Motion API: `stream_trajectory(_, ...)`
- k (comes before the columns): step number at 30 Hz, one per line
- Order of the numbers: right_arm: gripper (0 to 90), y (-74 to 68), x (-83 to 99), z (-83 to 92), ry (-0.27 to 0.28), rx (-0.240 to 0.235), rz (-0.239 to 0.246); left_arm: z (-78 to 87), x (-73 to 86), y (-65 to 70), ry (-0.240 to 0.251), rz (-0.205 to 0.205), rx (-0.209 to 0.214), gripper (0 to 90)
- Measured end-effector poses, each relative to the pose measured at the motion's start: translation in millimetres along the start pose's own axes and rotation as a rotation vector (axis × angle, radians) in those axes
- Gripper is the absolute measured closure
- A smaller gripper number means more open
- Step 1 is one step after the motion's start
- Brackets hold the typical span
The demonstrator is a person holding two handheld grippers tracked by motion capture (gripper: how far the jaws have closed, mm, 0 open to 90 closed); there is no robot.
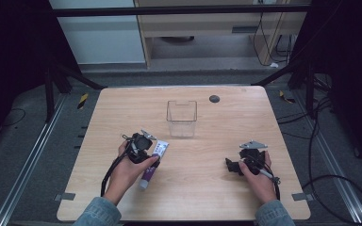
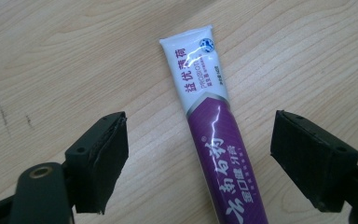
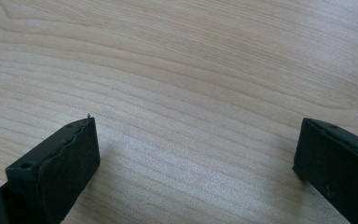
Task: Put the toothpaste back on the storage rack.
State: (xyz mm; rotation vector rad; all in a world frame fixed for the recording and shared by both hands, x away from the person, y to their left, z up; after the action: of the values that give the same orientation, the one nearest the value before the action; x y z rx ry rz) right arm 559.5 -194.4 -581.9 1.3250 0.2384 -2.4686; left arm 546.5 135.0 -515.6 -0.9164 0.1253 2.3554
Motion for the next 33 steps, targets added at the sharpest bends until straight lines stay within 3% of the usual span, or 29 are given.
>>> stream_trajectory(5, 0.4, 0.0, 0.0, 0.0, 0.000, 0.000, 0.000, -7.4, -4.6, 1.7, -0.017, 0.014, 0.013, 18.9)
stream_trajectory(16, 0.4, 0.0, 0.0, 0.0, 0.000, 0.000, -0.001, -15.7, -12.5, 10.3, -0.046, 0.000, 0.018, 21.4)
stream_trajectory(26, 0.4, 0.0, 0.0, 0.0, 0.000, 0.000, -0.001, -20.3, -13.5, 11.0, -0.054, 0.013, 0.033, 37.3)
stream_trajectory(33, 0.4, 0.1, 0.0, -0.1, 0.000, 0.000, 0.000, -26.6, -12.0, 10.4, -0.071, 0.016, 0.028, 40.9)
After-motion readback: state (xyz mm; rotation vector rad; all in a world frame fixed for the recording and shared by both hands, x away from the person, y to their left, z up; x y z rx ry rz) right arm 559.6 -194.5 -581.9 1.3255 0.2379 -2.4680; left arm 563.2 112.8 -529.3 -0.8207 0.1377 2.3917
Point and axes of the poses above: each handheld gripper's, and its own axes: z roughly backward along the jaws, x roughly out of its underside, y roughly to its right, the point moved 10 cm from there along -z, roughly forward along the jaws, and after that the axes turned 10 degrees about y, right-handed, at the moved point
